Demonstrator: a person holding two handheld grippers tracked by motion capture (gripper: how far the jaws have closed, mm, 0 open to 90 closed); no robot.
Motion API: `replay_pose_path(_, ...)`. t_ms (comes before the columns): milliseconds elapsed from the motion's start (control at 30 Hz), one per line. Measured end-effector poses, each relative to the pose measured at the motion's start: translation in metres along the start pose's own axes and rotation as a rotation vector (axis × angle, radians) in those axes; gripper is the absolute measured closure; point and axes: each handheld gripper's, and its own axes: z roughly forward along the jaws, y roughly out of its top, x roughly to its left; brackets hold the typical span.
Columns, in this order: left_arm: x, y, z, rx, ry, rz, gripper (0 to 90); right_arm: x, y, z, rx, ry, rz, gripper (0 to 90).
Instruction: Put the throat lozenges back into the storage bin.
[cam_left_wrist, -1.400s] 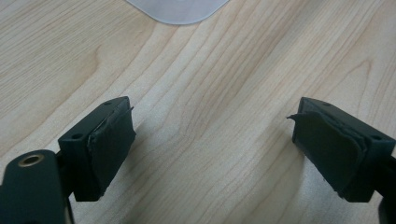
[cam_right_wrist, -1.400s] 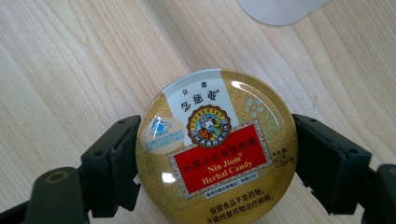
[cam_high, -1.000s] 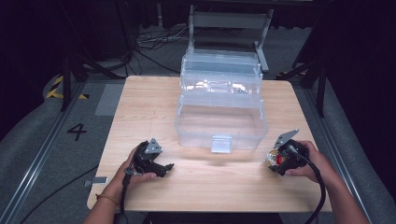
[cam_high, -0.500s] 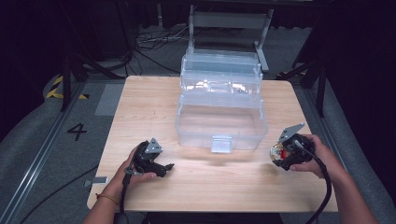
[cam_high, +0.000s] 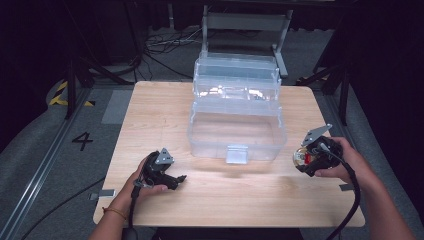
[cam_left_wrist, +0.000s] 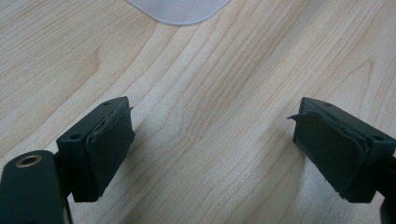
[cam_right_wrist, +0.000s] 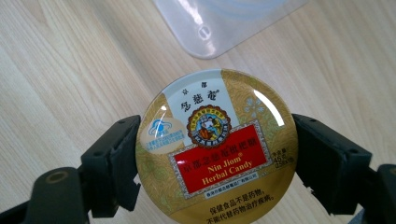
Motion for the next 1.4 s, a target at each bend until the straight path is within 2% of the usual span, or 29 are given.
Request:
replay_pose_path(600, 0.0, 0.0, 0.0, 0.001, -0.002, 0.002, 12.5, -0.015, 0.025, -0.022, -0.016, -0.043, -0.011, 20.8)
replay_pose_path(967, 0.0, 0.0, 0.0, 0.002, -0.003, 0.001, 12.4, -0.024, 0.04, -0.021, -0.021, -0.046, -0.008, 20.8)
replay_pose_path(1400, 0.0, 0.0, 0.0, 0.002, -0.003, 0.001, 12.4, -0.027, 0.073, -0.022, -0.035, -0.052, -0.046, 20.8)
